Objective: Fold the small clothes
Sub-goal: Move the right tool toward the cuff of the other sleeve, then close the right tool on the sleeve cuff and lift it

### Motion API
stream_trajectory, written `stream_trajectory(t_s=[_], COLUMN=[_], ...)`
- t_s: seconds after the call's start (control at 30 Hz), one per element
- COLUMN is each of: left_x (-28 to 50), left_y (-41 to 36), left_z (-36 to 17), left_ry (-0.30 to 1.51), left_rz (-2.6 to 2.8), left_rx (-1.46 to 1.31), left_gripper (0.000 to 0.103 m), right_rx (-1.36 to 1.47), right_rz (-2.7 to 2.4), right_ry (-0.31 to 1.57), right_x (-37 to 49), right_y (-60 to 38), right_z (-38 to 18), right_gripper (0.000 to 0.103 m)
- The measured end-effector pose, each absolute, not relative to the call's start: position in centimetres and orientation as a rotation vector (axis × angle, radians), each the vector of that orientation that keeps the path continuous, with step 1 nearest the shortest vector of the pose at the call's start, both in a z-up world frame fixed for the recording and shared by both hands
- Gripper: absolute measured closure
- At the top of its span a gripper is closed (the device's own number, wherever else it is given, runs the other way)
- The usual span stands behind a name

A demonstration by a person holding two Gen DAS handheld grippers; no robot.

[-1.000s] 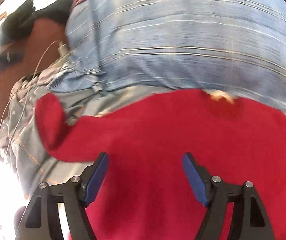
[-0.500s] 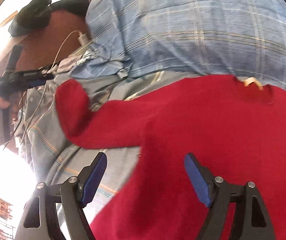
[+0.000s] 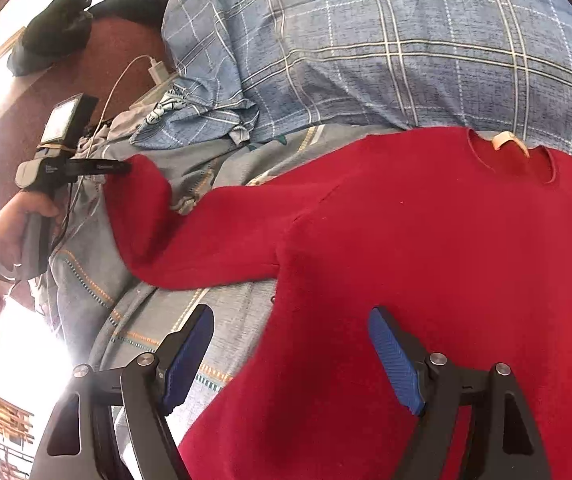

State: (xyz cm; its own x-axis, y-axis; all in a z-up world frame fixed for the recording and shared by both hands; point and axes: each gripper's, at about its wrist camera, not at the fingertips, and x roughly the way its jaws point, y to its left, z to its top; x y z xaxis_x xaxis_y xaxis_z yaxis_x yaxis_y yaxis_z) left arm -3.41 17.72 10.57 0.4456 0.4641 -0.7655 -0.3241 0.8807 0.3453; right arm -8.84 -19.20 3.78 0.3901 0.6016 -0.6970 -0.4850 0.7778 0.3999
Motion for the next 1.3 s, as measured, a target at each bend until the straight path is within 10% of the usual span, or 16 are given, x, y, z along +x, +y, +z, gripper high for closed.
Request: stream_trajectory(t_s=[0.67,0.83,1.3], left_x=[-2.4,-1.2,-11.1], left_y=[-9.4,-5.6,14.6], left_z=[23.5,21.2,12.9], left_ry=[0.748,0.823,0.879], left_rz=[-0.184,-0.090,0.351], left_rx=[0.038,-0.009,-0.170], left_gripper=[0.096,0.095,0.075], right_rx=[0.235,0.186,0.219], right_rz=[0.390,0.418,0.865], right_ry=[0.802,0.794,0.858], right_x=[-9.3,-10.5,-4.8], right_y=[-34.8,-35.5,-11.2], right_z=[9.2,9.4,8.8], right_gripper=[0.025,0.011,0.011])
